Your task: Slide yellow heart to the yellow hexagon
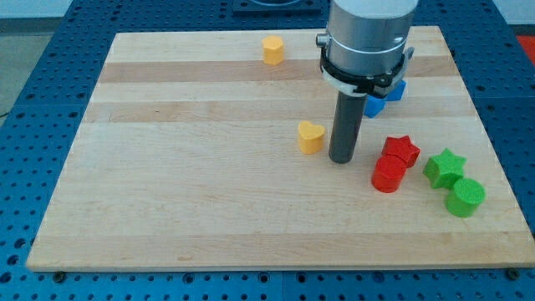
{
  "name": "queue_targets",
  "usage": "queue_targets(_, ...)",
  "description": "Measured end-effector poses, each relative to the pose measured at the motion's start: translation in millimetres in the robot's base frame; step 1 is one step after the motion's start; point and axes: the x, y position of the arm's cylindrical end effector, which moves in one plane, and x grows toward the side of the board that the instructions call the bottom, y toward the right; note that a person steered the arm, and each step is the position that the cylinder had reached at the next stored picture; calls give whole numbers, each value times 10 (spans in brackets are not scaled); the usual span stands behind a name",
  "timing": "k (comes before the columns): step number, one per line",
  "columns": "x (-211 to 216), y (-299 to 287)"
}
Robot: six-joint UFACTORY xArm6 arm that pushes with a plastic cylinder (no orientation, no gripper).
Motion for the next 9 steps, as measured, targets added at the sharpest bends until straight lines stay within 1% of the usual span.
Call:
queue_targets(1, 76, -315)
queue_targets(2, 89, -372)
queue_targets(3, 7, -372)
queue_targets(5, -905, -372)
queue_targets(7, -1690, -373)
queue_targets(8, -2042, -373)
queue_targets(9, -2163, -373)
